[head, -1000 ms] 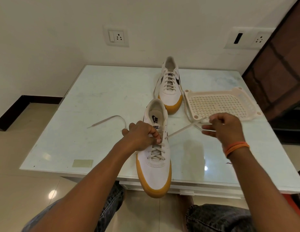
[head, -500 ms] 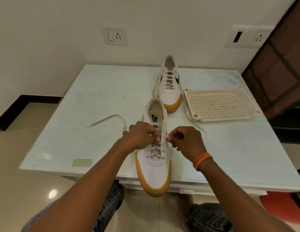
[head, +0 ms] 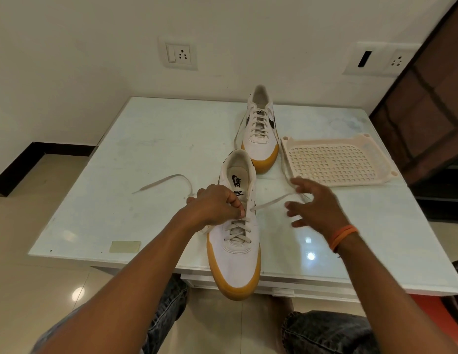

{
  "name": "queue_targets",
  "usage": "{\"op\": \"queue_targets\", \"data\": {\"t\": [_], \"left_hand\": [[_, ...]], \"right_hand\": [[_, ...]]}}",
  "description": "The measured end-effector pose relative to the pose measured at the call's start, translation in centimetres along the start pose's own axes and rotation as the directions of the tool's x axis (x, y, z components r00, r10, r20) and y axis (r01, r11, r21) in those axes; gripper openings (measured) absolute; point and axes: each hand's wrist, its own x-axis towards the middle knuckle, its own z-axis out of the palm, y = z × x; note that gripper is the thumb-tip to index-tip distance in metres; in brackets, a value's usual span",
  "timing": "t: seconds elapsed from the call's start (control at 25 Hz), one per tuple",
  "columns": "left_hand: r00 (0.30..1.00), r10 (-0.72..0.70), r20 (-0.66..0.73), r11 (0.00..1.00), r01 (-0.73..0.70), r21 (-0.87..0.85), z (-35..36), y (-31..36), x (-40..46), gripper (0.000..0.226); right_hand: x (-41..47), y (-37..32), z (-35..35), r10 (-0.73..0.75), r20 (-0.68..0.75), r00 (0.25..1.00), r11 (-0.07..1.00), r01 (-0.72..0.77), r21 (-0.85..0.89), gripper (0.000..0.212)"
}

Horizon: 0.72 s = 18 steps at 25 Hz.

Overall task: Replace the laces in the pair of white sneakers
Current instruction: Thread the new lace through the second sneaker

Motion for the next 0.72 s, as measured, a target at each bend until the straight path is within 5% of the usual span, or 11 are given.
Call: {"op": "queue_targets", "data": {"t": [0.08, 0.28, 0.52, 0.72], "left_hand": [[1.0, -0.005, 0.01, 0.999, 0.005, -0.037, 0.2, 0.0, 0.2, 0.017], [0.992, 0.101, 0.07, 0.985, -0.09, -0.146, -2.5, 0.2, -1.1, 0.013], [0.978, 0.201, 0.054, 0.931, -0.208, 0.3, -3.5, -0.4, -3.1, 0.024], [0.918, 0.377, -0.123, 0.781, -0.244, 0.574, -2.8, 0.7, -3.4, 0.019]], "right_hand": [[-1.1, -0.6, 3.1, -0.022, 0.172, 0.985, 0.999, 0.027, -0.026, 0.028], [-1.0, -0.2, 5.0, -0.059, 0.119, 0.991, 0.997, 0.063, -0.034, 0.011], [-0.8, -0.2, 4.9, -0.019, 0.157, 0.987, 1.0, 0.022, -0.015, 0.009], [-0.8, -0.4, 4.8, -0.013, 0.14, 0.99, 1.0, 0.014, -0.002, 0.01]]}}
